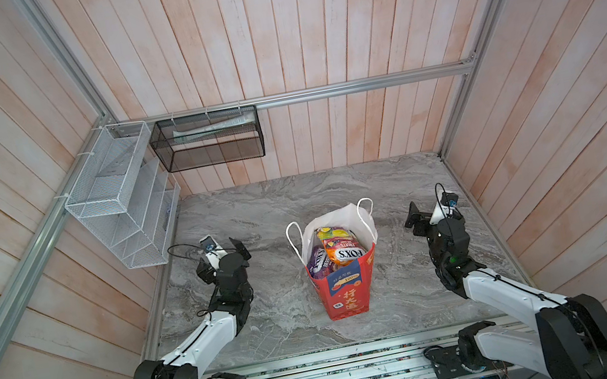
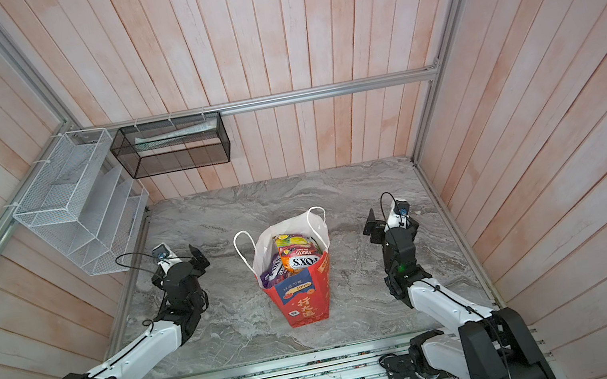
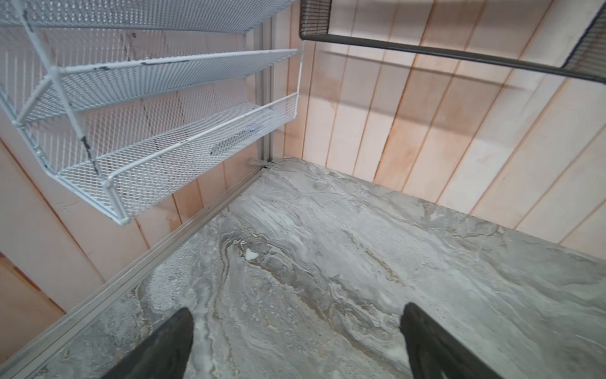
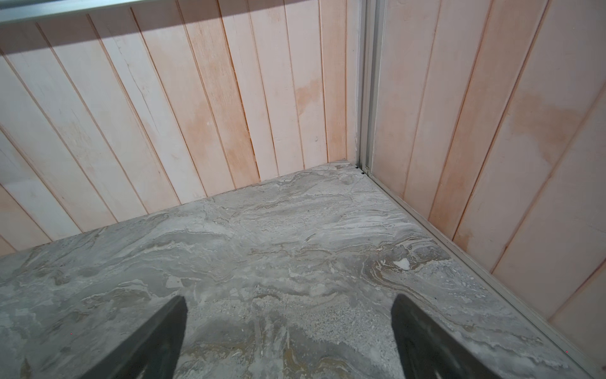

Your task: Place the snacks into the paper bag

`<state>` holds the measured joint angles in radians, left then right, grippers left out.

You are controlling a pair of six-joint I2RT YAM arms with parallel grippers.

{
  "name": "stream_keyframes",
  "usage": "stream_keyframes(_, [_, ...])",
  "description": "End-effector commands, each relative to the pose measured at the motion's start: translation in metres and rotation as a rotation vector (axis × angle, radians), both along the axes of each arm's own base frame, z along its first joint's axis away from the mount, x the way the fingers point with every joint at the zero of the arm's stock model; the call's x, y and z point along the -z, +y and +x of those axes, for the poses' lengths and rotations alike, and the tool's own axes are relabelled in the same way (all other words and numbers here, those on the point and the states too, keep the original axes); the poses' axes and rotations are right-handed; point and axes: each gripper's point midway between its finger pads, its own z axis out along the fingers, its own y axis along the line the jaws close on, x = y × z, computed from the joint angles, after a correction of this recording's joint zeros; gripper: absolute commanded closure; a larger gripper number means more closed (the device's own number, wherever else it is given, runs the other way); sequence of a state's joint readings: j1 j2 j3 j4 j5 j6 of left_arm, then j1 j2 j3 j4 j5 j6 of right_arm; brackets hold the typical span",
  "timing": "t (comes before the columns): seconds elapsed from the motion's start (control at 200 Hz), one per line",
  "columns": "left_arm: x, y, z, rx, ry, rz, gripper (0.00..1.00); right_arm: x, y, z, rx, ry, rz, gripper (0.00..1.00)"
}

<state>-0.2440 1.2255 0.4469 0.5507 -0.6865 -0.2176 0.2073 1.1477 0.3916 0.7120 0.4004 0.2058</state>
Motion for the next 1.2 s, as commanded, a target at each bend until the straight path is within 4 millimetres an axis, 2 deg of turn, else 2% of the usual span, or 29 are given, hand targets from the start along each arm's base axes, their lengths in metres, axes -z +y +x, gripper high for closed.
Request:
stream_keyframes(0.0, [0.0,0.009,0.002,0.022,-0.019,0.072,0.0,-0.005,-0.013,0.004,0.028,-0.028,-0.026,0.02])
stream_keyframes(0.18, [0.034,0.029,0.0,0.001,-0.004,0.097,0.0,0.016,-0.035,0.01,0.074,0.006,-0.05,0.02])
stream_keyframes(0.345, [0.039,0.035,0.001,0.027,-0.07,0.048,0.0,0.028,-0.049,0.013,0.076,0.015,-0.055,0.02])
stream_keyframes(0.46, [0.042,0.032,0.006,0.071,-0.046,0.033,0.0,0.028,-0.052,0.014,0.049,0.031,-0.056,0.02])
stream_keyframes(0.6, [0.045,0.018,0.016,0.165,-0.029,0.048,0.0,0.032,-0.062,0.01,0.077,0.037,-0.051,0.02])
stream_keyframes(0.685, [0.047,0.012,0.019,0.205,-0.015,0.067,0.0,0.043,-0.091,-0.002,0.239,0.074,-0.031,0.02])
stream_keyframes(0.79, [0.05,0.004,0.022,0.258,-0.007,0.076,0.0,0.06,-0.102,-0.009,0.217,0.06,0.051,0.02])
stream_keyframes(0.845, [0.056,0.008,0.02,0.254,-0.012,0.055,0.0,0.069,-0.102,-0.011,0.224,0.059,0.056,0.02])
stream_keyframes(0.885, [0.054,0.015,0.016,0.235,-0.06,0.051,0.0,0.065,-0.093,-0.01,0.161,0.017,0.037,0.02])
stream_keyframes(0.935, [0.055,0.014,0.017,0.242,-0.034,0.043,0.0,0.064,-0.081,-0.008,0.095,0.014,0.013,0.02])
stream_keyframes(1.055, [0.055,0.014,0.016,0.243,-0.045,0.045,0.0,0.066,-0.077,-0.003,0.077,0.041,0.003,0.02])
stream_keyframes(1.195, [0.056,0.014,0.017,0.244,-0.034,0.043,0.0,0.067,-0.063,0.004,-0.004,0.052,-0.032,0.02])
